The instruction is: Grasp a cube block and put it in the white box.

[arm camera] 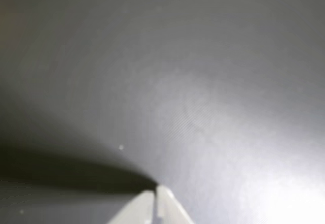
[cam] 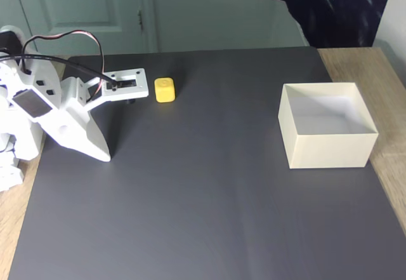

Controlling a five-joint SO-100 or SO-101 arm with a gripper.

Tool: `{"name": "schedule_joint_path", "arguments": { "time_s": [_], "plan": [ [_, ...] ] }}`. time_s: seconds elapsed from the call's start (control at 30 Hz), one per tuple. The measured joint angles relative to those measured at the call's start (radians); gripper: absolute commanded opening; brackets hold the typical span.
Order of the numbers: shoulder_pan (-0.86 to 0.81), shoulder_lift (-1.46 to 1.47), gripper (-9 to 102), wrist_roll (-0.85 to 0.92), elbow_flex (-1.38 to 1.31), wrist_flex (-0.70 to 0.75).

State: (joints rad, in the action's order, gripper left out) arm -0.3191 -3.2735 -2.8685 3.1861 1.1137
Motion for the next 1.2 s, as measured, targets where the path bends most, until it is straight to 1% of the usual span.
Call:
{"name": "schedule_joint_path", "arguments": {
  "time_s": [0.83, 0.93, 1.2],
  "plan": [
    [0.000, 0.000, 1, 0.000, 0.000, 0.000],
    [0.017, 0.000, 1, -0.064, 0.000, 0.000],
    [0.060, 0.000, 0, -0.129, 0.000, 0.003]
  ]
}}
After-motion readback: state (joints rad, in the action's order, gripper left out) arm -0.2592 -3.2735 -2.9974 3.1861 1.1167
